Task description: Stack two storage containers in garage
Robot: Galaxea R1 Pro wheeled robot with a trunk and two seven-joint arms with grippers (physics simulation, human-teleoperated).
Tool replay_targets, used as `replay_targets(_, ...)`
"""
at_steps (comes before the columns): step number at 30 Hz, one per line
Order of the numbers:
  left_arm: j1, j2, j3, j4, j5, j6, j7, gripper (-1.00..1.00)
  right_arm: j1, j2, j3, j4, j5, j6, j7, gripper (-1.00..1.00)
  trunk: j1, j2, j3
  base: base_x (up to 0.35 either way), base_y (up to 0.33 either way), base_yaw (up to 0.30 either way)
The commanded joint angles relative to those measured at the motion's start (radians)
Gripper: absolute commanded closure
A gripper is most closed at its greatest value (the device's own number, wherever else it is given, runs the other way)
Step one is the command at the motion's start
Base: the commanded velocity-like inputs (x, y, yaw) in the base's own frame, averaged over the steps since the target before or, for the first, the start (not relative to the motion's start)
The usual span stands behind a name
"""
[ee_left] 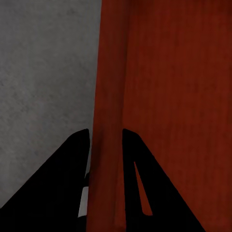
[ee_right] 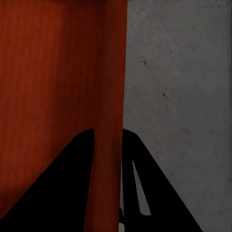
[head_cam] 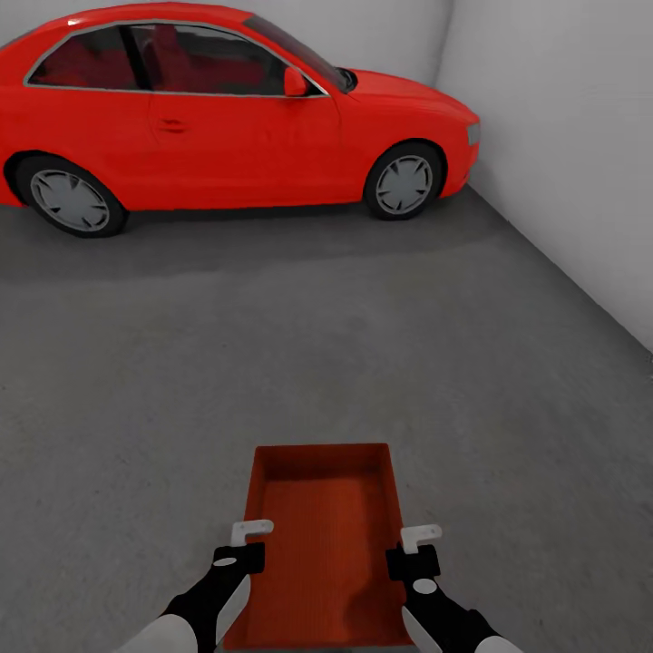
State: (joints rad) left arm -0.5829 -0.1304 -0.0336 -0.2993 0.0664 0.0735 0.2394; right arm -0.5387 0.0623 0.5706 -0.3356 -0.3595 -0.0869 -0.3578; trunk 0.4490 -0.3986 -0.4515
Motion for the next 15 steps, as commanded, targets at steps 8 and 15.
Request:
replay_targets(8, 0.000, 0.002, 0.032, -0.001, 0.003, 0.007, 0.014, 1.00, -0.001, -0.011, -0.015, -0.002, 0.008, -0.008, -0.062, 1.00, 0.001, -0.001, -0.001, 0.321, 0.000, -0.021)
replay_targets(15, 0.000, 0.002, 0.032, -0.001, 0.003, 0.008, 0.014, 1.00, -0.001, -0.010, -0.015, -0.002, 0.010, -0.008, -0.063, 1.00, 0.001, -0.001, -0.001, 0.321, 0.000, 0.000)
